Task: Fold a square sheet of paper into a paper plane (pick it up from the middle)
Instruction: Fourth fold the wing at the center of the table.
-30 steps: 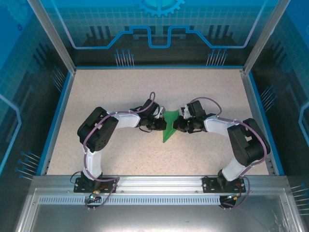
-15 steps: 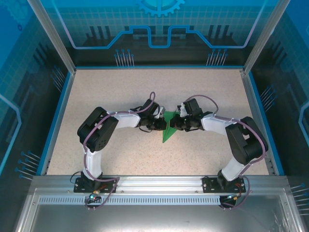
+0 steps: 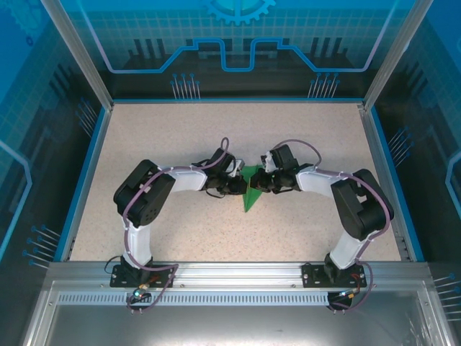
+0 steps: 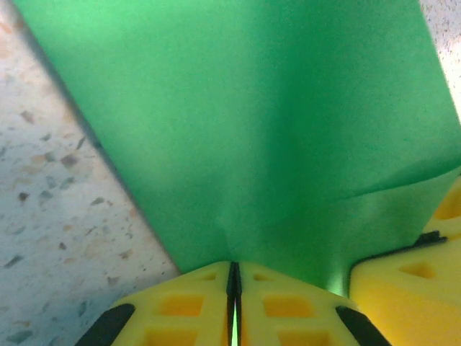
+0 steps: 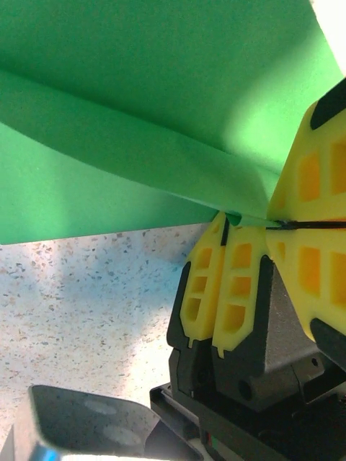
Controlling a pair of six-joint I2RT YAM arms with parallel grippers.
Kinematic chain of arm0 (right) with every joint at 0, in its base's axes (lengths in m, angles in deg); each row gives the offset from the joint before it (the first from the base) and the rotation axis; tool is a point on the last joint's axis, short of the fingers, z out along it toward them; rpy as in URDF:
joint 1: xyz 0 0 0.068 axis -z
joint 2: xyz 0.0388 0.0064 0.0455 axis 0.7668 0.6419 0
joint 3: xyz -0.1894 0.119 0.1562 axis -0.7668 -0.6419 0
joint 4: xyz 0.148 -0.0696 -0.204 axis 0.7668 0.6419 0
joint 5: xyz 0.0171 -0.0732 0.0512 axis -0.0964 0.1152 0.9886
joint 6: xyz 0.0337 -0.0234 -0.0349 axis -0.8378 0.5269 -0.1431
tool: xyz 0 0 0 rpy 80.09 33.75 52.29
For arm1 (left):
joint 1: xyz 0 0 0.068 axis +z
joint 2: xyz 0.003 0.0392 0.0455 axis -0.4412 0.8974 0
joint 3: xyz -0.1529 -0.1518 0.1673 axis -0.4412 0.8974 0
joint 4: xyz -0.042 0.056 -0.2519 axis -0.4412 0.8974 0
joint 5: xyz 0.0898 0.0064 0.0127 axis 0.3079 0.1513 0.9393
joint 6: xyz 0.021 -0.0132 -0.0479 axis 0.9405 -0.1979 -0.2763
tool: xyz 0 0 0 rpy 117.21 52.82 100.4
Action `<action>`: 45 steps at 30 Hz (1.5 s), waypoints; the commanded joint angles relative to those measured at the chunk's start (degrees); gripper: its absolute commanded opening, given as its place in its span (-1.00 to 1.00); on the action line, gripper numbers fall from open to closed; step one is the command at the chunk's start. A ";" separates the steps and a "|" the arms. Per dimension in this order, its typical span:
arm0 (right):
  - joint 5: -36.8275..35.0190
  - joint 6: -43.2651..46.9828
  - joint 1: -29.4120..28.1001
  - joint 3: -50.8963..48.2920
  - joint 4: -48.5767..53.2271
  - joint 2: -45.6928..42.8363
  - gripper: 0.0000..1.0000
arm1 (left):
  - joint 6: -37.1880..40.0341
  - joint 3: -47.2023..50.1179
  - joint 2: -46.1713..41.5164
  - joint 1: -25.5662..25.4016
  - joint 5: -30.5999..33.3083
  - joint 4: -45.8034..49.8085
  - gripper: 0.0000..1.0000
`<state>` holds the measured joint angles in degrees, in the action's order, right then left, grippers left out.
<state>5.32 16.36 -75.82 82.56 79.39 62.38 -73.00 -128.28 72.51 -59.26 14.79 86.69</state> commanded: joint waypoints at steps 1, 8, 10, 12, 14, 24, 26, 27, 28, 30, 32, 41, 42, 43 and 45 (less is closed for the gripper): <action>0.75 1.39 -0.74 1.60 0.94 1.34 -0.83 | -1.60 2.21 -2.08 0.92 -2.64 0.02 -0.77; 0.16 2.62 -1.22 2.68 2.48 2.02 -0.84 | -1.80 2.42 -2.42 1.30 -3.52 -0.51 -0.77; 0.07 2.88 -1.30 2.76 2.79 2.22 -0.84 | -2.09 2.61 -2.41 1.48 -3.76 -1.06 -0.78; 0.26 3.18 -1.39 2.88 3.03 2.42 -0.85 | -2.28 2.79 -2.28 1.65 -3.81 -1.60 -0.79; 0.02 3.71 -1.57 3.31 3.70 2.81 -0.85 | -2.56 3.01 -2.13 1.82 -3.90 -2.21 -0.80; -0.08 5.17 -2.33 4.78 5.34 4.48 -0.86 | -4.62 4.72 -1.79 3.04 -5.64 -6.40 -0.92; 0.00 5.28 -2.45 4.96 5.34 4.83 -0.86 | -4.68 4.89 -1.79 3.16 -5.77 -6.60 -0.94; 0.02 5.30 -2.41 5.10 5.30 5.14 -0.86 | -4.76 5.06 -1.79 3.15 -5.86 -6.79 -0.96; 0.17 5.30 -2.50 5.31 5.33 5.42 -0.86 | -4.92 5.22 -1.79 3.28 -5.91 -7.02 -0.98; 0.08 5.48 -2.63 5.59 5.42 5.79 -0.86 | -5.11 5.58 -1.70 3.38 -6.09 -7.69 -0.99; 0.17 5.63 -2.82 5.98 5.53 6.24 -0.85 | -5.54 6.10 -1.62 3.60 -6.45 -8.75 -1.00; 0.50 5.74 -3.01 6.54 5.47 7.43 -0.85 | -6.95 7.86 -1.17 4.41 -8.15 -12.53 -1.00; 0.62 5.76 -3.08 6.67 5.44 7.67 -0.85 | -6.99 8.05 -1.28 4.48 -8.26 -12.91 -1.00; 0.62 5.79 -3.13 6.75 5.44 7.89 -0.85 | -7.05 8.26 -1.35 4.54 -8.34 -13.20 -1.00; 0.67 5.75 -3.23 6.78 5.34 8.05 -0.85 | -7.27 8.62 -1.53 4.69 -8.69 -14.06 -1.00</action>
<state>5.25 21.08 -78.05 88.16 83.24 69.22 -79.53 -120.96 71.64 -55.48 7.69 74.53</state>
